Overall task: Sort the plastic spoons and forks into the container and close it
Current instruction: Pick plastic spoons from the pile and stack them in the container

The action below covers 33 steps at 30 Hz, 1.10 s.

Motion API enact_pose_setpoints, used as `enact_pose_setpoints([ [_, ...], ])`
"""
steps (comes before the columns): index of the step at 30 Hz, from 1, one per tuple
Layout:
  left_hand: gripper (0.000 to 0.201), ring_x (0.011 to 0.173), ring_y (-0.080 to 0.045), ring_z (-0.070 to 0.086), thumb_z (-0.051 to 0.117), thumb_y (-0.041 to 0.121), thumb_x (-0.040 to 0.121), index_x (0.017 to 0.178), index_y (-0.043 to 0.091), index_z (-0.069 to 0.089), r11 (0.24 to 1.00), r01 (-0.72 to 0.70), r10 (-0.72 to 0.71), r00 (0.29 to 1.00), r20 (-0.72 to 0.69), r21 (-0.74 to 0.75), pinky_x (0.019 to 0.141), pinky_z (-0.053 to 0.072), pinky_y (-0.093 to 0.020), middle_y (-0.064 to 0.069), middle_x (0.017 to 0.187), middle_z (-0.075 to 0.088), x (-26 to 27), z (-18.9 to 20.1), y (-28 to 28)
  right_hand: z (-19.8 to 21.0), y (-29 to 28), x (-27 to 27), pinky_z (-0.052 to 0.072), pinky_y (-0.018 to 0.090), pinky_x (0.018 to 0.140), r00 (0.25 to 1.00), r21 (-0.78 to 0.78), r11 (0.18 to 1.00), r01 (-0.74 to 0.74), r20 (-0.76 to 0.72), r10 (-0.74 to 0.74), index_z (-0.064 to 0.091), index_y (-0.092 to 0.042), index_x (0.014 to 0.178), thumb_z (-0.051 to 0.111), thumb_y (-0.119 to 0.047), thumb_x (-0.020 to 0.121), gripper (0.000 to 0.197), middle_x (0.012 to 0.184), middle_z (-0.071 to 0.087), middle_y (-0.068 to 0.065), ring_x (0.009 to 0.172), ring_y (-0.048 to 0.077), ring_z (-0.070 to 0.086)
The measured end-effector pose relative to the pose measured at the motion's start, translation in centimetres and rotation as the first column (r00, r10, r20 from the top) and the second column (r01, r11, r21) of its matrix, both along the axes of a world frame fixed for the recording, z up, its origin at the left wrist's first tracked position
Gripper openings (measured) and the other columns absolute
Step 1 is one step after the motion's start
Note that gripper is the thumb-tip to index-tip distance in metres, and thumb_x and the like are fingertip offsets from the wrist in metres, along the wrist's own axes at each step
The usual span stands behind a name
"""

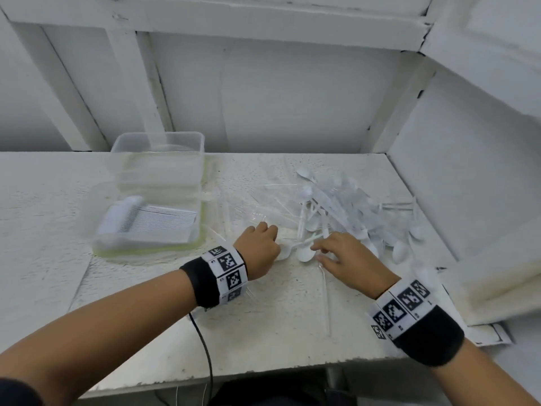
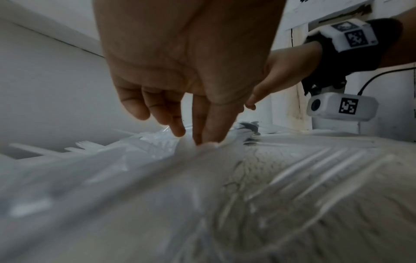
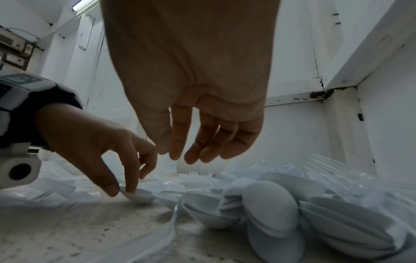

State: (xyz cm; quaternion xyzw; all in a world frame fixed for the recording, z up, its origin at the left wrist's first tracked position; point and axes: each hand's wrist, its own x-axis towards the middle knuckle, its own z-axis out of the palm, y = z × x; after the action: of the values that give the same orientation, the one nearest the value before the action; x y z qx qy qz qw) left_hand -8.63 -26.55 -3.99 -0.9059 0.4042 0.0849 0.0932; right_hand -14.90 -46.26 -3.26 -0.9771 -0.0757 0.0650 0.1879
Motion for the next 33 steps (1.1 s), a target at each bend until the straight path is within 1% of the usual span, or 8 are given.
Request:
enact_pose_setpoints([
  [5, 0.029, 0.108, -0.023, 0.042, 0.041, 0.025, 0.095, 0.113, 0.013, 0.062, 0.971, -0.061, 0.048, 0.997, -0.059, -0.233, 0.084, 0.035, -0.030, -0.004, 0.120, 0.047, 0.4, 0.9, 0.9, -0.3, 0.2, 0.0, 0.039, 0.030, 0.079, 0.994, -0.091, 0.993, -0.072, 0.076, 0.079, 0.067, -0.020, 0.114, 0.061, -0.022, 0.088, 0.027, 0.104, 0.056, 0.006, 0.098, 0.025, 0.051],
  [8, 0.019, 0.102, -0.020, 0.048, 0.048, 0.028, 0.093, 0.099, 0.016, 0.061, 0.862, -0.246, 0.145, 0.957, -0.250, -0.443, 0.087, 0.040, -0.030, -0.002, 0.108, 0.051, 0.9, 2.4, 2.2, -0.5, 1.0, 0.3, 0.038, 0.034, 0.056, 0.974, -0.247, 0.961, -0.126, 0.155, 0.168, 0.074, -0.022, 0.091, 0.085, -0.025, 0.059, 0.034, 0.081, 0.057, 0.006, 0.072, 0.028, 0.057],
  [11, 0.012, 0.090, -0.016, 0.052, 0.054, 0.025, 0.091, 0.086, 0.015, 0.057, 0.647, -0.470, 0.235, 0.872, -0.430, -0.601, 0.077, 0.040, -0.025, -0.002, 0.096, 0.054, 1.5, 4.0, 3.5, -1.1, 1.9, 1.2, 0.040, 0.030, 0.045, 0.962, -0.426, 0.897, -0.120, 0.174, 0.212, 0.073, -0.027, 0.068, 0.092, -0.033, 0.037, 0.037, 0.068, 0.053, 0.001, 0.058, 0.022, 0.055],
  [15, 0.016, 0.096, -0.017, 0.059, 0.057, 0.020, 0.090, 0.083, 0.008, 0.063, 0.102, -0.783, 0.045, 0.620, -0.784, -0.613, 0.086, 0.049, -0.035, -0.006, 0.107, 0.065, 2.1, 5.5, 5.1, -2.0, 2.4, 2.0, 0.039, 0.029, 0.048, 0.956, -0.482, 0.863, -0.150, 0.153, 0.252, 0.068, -0.025, 0.053, 0.094, -0.032, 0.037, 0.030, 0.066, 0.051, -0.002, 0.059, 0.019, 0.054],
  [20, 0.022, 0.100, -0.016, 0.062, 0.042, 0.014, 0.097, 0.086, 0.006, 0.059, -0.221, -0.828, -0.211, 0.557, -0.804, -0.515, 0.087, 0.050, -0.031, 0.001, 0.096, 0.072, 2.3, 6.8, 6.0, -0.5, 2.4, 1.5, 0.040, 0.028, 0.062, 0.908, -0.051, 0.969, -0.240, 0.340, 0.243, 0.071, -0.019, 0.074, 0.072, -0.032, 0.073, 0.013, 0.083, 0.056, 0.000, 0.076, 0.021, 0.058],
  [25, 0.033, 0.072, -0.014, 0.065, 0.046, 0.038, 0.095, 0.078, 0.012, 0.056, -0.297, -0.808, -0.132, 0.562, -0.816, -0.509, 0.071, 0.052, -0.029, 0.004, 0.069, 0.062, 2.5, 7.2, 4.9, 3.8, 2.9, 0.8, 0.044, 0.023, 0.078, 0.939, 0.576, 0.812, -0.096, 0.323, -0.119, 0.054, -0.012, 0.095, 0.043, -0.042, 0.093, 0.032, 0.091, 0.059, -0.004, 0.083, 0.011, 0.055],
  [30, 0.012, 0.065, -0.010, 0.053, 0.055, 0.009, 0.091, 0.089, 0.017, 0.047, -0.125, -0.803, -0.088, 0.594, -0.800, -0.582, 0.054, 0.049, -0.021, 0.001, 0.089, 0.051, 2.4, 6.4, 3.3, 5.8, 2.2, 0.4, 0.055, 0.032, 0.067, 0.891, 0.887, 0.462, 0.022, 0.192, -0.411, 0.035, -0.028, 0.093, 0.027, -0.033, 0.098, 0.011, 0.074, 0.059, 0.005, 0.066, 0.017, 0.065],
  [33, 0.013, 0.061, -0.011, 0.051, 0.053, 0.013, 0.093, 0.098, 0.022, 0.046, -0.056, -0.792, -0.037, 0.611, -0.791, -0.609, 0.049, 0.043, -0.021, 0.002, 0.103, 0.051, 1.9, 5.6, 2.7, 5.2, 0.5, 0.4, 0.047, 0.032, 0.054, 0.875, 0.800, 0.585, 0.133, 0.182, -0.448, 0.038, -0.039, 0.103, 0.033, -0.031, 0.099, 0.010, 0.071, 0.050, -0.001, 0.054, 0.002, 0.050],
])
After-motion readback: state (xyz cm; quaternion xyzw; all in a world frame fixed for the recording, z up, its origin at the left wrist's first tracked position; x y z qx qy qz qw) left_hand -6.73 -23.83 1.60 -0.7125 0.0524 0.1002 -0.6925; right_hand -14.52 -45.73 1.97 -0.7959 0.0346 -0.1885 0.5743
